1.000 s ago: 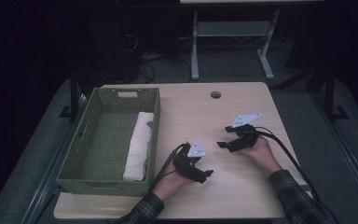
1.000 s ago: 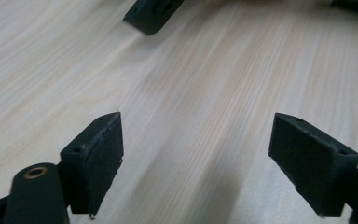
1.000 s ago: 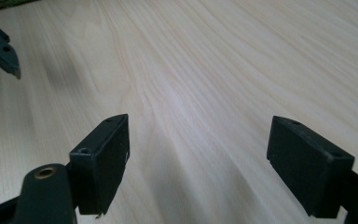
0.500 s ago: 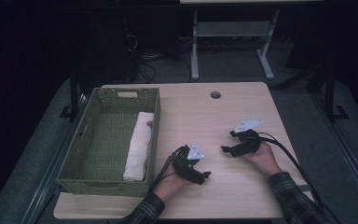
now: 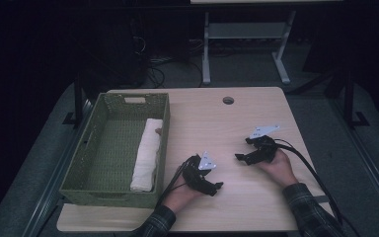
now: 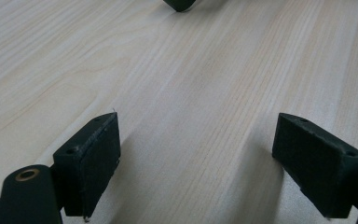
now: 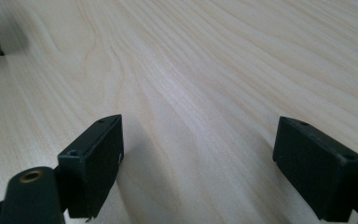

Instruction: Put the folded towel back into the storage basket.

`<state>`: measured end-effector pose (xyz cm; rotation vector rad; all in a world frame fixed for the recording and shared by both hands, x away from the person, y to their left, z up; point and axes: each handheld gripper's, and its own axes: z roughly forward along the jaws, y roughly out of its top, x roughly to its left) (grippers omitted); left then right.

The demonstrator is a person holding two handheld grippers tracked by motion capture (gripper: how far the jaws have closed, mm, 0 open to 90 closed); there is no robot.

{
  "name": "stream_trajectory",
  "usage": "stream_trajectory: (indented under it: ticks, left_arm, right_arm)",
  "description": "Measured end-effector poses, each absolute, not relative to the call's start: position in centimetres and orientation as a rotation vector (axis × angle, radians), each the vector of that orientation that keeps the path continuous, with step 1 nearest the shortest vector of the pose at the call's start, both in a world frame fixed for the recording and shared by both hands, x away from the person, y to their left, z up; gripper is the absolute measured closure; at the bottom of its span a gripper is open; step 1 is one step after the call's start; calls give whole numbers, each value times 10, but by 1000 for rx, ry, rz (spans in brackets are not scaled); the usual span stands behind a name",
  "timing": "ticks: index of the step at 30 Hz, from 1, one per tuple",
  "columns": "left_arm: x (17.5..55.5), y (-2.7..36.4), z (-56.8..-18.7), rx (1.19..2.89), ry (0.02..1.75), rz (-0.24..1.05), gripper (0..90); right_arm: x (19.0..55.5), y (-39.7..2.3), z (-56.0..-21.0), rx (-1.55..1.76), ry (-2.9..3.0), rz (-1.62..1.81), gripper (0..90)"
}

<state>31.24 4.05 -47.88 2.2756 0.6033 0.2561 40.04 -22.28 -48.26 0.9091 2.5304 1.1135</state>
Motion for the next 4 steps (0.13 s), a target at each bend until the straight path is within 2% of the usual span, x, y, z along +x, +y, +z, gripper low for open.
stream_trajectory:
  ticks: [4]
  left_arm:
    - [313,41,-479,2278,619,264,124]
  right_arm:
    - [401,-223,-483,904,2533,1115,155]
